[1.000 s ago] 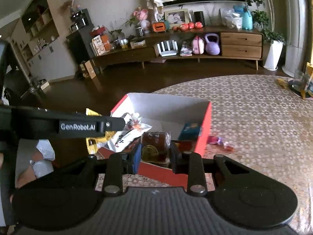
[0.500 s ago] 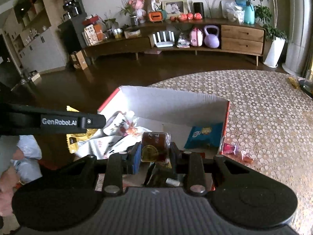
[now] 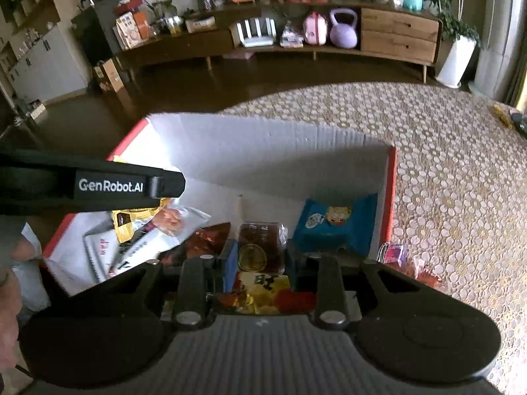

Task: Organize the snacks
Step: 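Open both tools to drop the yellow wrapper and brown packet into the box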

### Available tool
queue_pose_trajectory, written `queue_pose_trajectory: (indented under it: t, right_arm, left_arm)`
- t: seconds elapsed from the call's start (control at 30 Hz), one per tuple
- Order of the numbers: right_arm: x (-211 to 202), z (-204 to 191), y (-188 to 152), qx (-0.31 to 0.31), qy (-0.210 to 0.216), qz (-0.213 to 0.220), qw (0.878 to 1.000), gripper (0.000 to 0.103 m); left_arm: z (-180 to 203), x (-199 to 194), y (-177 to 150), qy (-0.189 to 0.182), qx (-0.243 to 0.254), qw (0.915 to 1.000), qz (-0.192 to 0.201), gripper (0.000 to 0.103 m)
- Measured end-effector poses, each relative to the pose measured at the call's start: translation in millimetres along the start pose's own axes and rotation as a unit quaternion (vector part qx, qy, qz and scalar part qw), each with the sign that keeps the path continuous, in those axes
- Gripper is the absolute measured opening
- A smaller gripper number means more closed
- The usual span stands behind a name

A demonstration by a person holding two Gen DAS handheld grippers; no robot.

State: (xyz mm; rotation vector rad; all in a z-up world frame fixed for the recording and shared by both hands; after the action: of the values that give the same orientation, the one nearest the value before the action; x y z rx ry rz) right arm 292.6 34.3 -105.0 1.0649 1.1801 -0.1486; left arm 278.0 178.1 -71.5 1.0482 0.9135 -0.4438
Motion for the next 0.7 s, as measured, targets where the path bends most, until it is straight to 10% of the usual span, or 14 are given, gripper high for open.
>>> queue_pose_trajectory:
  t: [0.4, 0.57, 0.7]
  right_arm:
    - [15, 0, -7, 0.002, 0.008, -0.016, 1.0, 0.029]
    - [14, 0, -8, 0.005, 0.012, -0.016, 1.0, 0.031]
    - [8, -4, -9, 0.0, 0.021, -0.015, 1.0, 0.042]
  left_arm:
    - [2, 20, -10, 0.005, 0.026, 0.9995, -0.013, 0.039]
    - [1, 18, -14, 0.004, 0.019, 0.9997, -0.013, 0.078]
    - [2, 11, -18, 0.006, 0.031, 0.9995, -0.005, 0.083]
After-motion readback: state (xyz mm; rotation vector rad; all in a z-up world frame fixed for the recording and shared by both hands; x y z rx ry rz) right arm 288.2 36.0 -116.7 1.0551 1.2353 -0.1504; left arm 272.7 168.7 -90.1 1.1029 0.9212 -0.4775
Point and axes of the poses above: each gripper's, at about its wrist camera, not at the fingertips, and x roughly the way its jaws point, z to its right, y to its top, the point moved 2 cm from there along x, roughly the way its jaws point, and after that the axes turned 15 degrees about -x, right-handed, at the moved point
